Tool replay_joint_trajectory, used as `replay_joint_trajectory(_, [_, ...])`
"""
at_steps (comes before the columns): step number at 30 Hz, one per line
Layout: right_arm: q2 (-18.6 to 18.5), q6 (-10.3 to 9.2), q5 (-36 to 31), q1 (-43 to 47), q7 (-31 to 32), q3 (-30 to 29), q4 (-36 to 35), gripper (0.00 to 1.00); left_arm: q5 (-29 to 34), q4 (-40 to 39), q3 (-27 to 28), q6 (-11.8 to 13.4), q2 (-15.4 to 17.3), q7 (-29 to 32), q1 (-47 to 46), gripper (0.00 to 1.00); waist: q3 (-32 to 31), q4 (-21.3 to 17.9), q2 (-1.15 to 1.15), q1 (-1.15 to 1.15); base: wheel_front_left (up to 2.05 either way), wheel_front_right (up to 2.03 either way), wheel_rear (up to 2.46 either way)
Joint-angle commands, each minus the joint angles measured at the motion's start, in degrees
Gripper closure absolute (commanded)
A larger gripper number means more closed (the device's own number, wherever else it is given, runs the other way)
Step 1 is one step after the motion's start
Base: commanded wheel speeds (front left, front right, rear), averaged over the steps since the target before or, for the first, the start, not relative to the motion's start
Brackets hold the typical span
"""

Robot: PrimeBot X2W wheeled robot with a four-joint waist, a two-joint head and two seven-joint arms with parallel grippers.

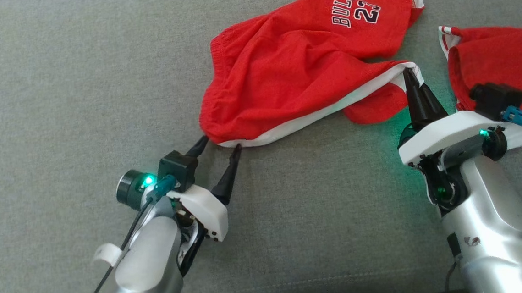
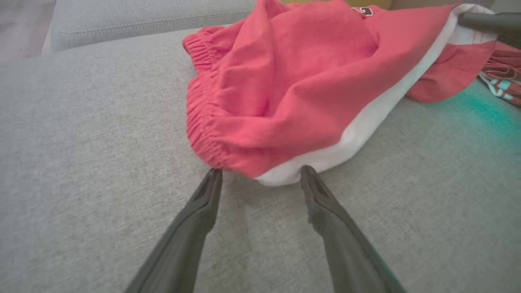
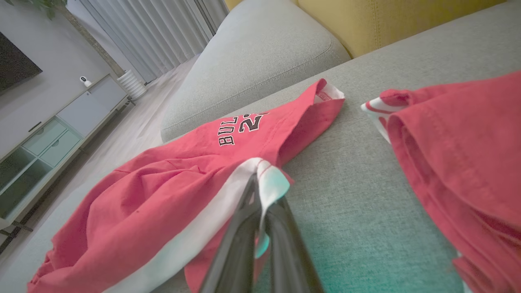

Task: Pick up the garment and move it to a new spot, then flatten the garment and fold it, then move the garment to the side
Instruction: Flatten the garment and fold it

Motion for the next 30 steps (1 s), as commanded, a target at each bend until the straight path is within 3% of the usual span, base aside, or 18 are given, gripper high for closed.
replay_joint_trajectory(1, [0.8,-0.04,-0.4,-1.4,0.2,1.1,-2.2,1.0,-0.6,-1.9,1.1,-0.3,0.4,-0.4,-2.1,0.0,0.0,0.1,0.0,0.0,0.0,0.0,0.0])
replay_joint_trajectory(2, [0.8,-0.04,-0.5,-1.4,0.2,1.1,-2.2,1.0,-0.9,-2.0,0.7,-0.3,0.5,-0.4,-2.1,0.06,0.0,0.1,0.0,0.0,0.0,0.0,0.0])
replay_joint_trajectory(3, [0.8,-0.04,-0.5,-1.4,0.3,1.1,-2.2,1.0,-1.3,-2.1,0.1,-0.3,0.6,-0.4,-2.1,0.23,0.0,0.1,0.0,0.0,0.0,0.0,0.0])
replay_joint_trajectory(4, [0.8,-0.04,-0.5,-1.4,0.3,1.1,-2.3,1.0,-1.7,-2.2,-0.7,-0.3,0.7,-0.4,-2.2,0.62,0.1,0.1,0.0,0.0,0.0,0.0,0.0])
replay_joint_trajectory(5, [0.8,-0.04,-0.5,-1.4,0.3,1.1,-2.4,1.0,-2.2,-2.4,-1.3,-0.3,0.9,-0.4,-2.3,0.94,0.1,0.0,0.0,0.0,0.0,0.0,0.0])
replay_joint_trajectory(6, [0.8,-0.04,-0.5,-1.4,0.3,1.1,-2.4,1.0,-2.6,-2.5,-1.8,-0.3,1.1,-0.4,-2.4,1.0,0.1,0.0,0.0,0.0,0.0,0.0,0.0])
replay_joint_trajectory(15, [0.8,-0.04,-1.3,-1.2,-0.1,0.1,-2.0,1.0,-3.1,-3.4,-2.3,-0.3,3.3,-0.4,-2.0,1.0,-1.7,0.5,0.0,0.0,0.0,0.0,0.0])
replay_joint_trajectory(20, [0.7,-0.04,-5.3,-1.4,-1.0,0.1,-2.8,1.0,-2.2,-5.5,-0.8,0.1,4.8,-0.4,-1.4,1.0,-4.0,0.9,0.0,0.0,0.0,0.0,0.0])
replay_joint_trajectory(30, [-4.3,-0.04,-14.4,-4.0,-3.0,4.9,-8.8,1.0,0.2,-12.1,1.4,2.1,8.9,-0.3,-4.6,1.0,-9.7,0.8,0.0,0.0,0.0,0.0,0.0])
